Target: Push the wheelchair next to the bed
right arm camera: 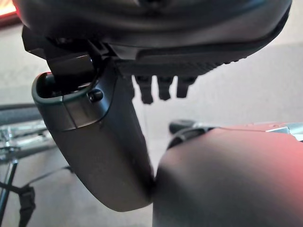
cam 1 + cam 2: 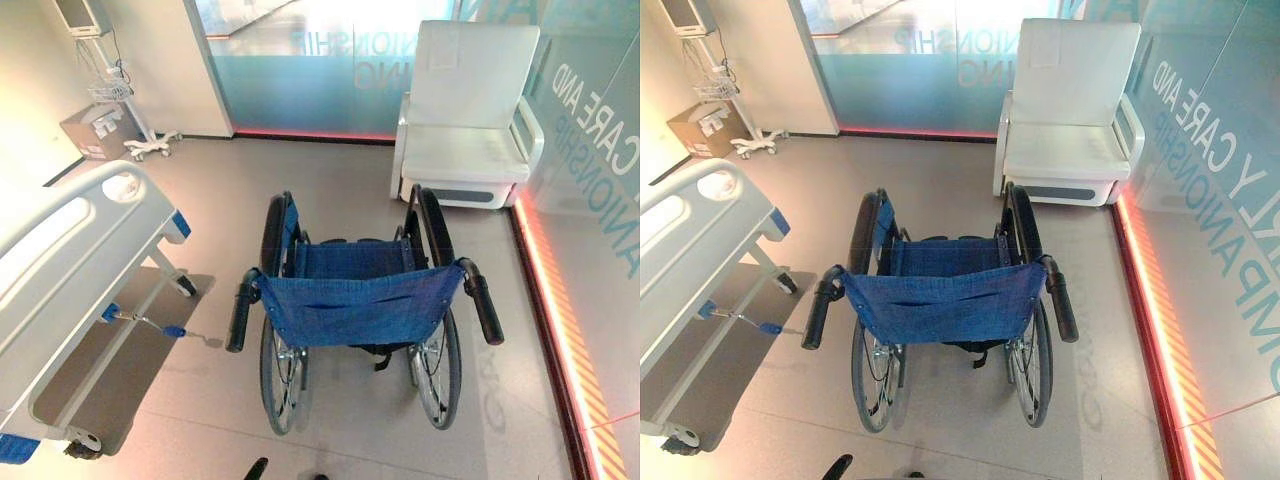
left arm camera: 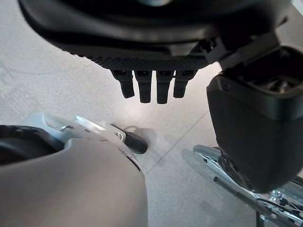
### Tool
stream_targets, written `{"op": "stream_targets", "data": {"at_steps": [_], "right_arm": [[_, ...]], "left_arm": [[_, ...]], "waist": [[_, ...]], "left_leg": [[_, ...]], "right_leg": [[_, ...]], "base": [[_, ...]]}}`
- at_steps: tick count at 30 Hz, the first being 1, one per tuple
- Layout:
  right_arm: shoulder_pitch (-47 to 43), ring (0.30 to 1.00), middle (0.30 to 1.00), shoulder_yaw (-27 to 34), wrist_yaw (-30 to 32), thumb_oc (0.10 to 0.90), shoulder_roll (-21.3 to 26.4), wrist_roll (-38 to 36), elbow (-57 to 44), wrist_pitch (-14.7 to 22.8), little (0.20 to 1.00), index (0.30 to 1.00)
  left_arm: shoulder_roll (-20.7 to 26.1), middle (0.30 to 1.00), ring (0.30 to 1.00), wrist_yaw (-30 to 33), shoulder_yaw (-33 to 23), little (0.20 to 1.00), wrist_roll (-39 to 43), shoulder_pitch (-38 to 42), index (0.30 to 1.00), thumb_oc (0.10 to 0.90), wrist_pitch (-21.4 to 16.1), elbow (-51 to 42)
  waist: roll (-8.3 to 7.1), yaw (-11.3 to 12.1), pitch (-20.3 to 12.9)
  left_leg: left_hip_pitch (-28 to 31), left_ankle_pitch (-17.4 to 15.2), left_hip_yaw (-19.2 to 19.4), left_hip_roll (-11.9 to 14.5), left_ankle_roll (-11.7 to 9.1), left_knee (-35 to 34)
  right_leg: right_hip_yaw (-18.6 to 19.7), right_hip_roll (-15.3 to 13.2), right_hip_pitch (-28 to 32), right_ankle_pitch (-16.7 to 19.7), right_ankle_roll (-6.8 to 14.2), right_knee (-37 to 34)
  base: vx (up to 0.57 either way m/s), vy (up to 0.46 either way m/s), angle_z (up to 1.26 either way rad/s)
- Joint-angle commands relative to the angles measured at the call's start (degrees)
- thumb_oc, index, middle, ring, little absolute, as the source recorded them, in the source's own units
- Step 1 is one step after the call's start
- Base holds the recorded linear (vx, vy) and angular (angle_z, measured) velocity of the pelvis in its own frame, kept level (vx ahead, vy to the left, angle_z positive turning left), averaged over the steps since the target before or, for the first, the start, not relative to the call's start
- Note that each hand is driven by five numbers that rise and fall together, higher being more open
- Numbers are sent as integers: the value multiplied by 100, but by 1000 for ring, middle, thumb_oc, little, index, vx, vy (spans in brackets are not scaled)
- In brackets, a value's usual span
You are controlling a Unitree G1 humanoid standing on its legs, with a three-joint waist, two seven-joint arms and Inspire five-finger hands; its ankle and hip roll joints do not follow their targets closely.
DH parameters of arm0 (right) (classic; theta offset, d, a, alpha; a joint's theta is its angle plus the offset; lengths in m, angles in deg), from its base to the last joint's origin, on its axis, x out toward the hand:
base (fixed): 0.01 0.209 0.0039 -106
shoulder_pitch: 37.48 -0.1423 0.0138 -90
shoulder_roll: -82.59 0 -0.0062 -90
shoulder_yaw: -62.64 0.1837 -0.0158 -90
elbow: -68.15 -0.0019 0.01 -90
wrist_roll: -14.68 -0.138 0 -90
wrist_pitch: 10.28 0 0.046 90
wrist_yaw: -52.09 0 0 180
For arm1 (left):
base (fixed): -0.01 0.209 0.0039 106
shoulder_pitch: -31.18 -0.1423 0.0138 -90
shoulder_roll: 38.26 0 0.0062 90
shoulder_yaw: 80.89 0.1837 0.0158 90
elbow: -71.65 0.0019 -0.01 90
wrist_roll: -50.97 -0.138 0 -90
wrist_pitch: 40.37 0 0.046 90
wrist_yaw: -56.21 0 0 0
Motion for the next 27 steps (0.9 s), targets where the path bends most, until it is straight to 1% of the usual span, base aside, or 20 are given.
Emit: {"op": "stream_targets", "data": {"at_steps": [1, 8, 13, 16, 21, 23, 25, 26, 27], "right_arm": [[-28, 900, 900, -275, 161, 800, -59, 239, 281, -108, 900, 900], [-43, 900, 900, -279, 133, 800, -49, 203, 300, -124, 900, 900], [-44, 900, 900, -261, 140, 800, -52, 168, 329, -152, 900, 900], [-41, 900, 900, -258, 132, 800, -64, 173, 333, -167, 900, 900], [-50, 900, 900, -240, 171, 800, -53, 123, 337, -124, 900, 900], [-76, 900, 900, -217, 259, 800, -31, 51, 336, -51, 900, 900], [-90, 900, 900, -155, 419, 800, 21, -127, 292, 109, 900, 900], [-97, 900, 900, -134, 431, 800, 37, -152, 275, 117, 900, 900], [-111, 900, 900, -49, 516, 800, 126, -268, 141, 273, 900, 900]], "left_arm": [[67, 900, 900, 10, -108, 900, -59, 314, 900, 800, -9, 307], [82, 900, 900, -72, -67, 900, -207, 308, 900, 800, 32, 326], [96, 900, 900, 46, -55, 900, -254, 349, 900, 800, 47, 336], [98, 900, 900, 85, -77, 900, -126, 363, 900, 800, 61, 343], [110, 900, 900, 268, -172, 900, -16, 400, 900, 800, -104, 335], [145, 900, 900, 347, -229, 900, 58, 419, 900, 800, -153, 328], [206, 900, 900, 447, -337, 900, 150, 431, 900, 800, -240, 306], [220, 900, 900, 457, -358, 900, 173, 437, 900, 800, -236, 294], [304, 900, 900, 503, -438, 900, 233, 439, 900, 800, -340, 217]], "waist": [[-136, 46, 99], [-139, 67, 90], [-111, 50, 86], [-102, 40, 87], [-94, 41, 83], [-88, 45, 79], [-81, 48, 81], [-80, 47, 81], [-81, 43, 88]], "left_leg": [[240, -476, 117, 184, -385, -47], [267, -483, 99, 192, -389, -47], [283, -487, 95, 183, -388, -47], [298, -492, 95, 179, -383, -47], [336, -510, 87, 164, -377, -47], [345, -507, 76, 157, -376, -47], [362, -505, 72, 158, -381, -47], [366, -505, 72, 158, -383, -47], [382, -502, 75, 159, -387, -47]], "right_leg": [[139, -361, -8, 953, 409, -804], [120, -350, 35, 928, 394, -804], [139, -354, 57, 917, 393, -804], [152, -358, 68, 913, 393, -804], [149, -367, 108, 895, 391, -804], [157, -368, 117, 897, 389, -804], [149, -369, 135, 898, 390, -804], [149, -369, 139, 899, 392, -804], [151, -370, 153, 900, 398, -804]], "base": [[0, 0, 0], [5, 2, 0], [13, 6, 0], [0, 0, 0], [13, 5, 0], [0, 0, 0], [0, 0, 0], [30, 1, 1], [0, 0, 0]]}}
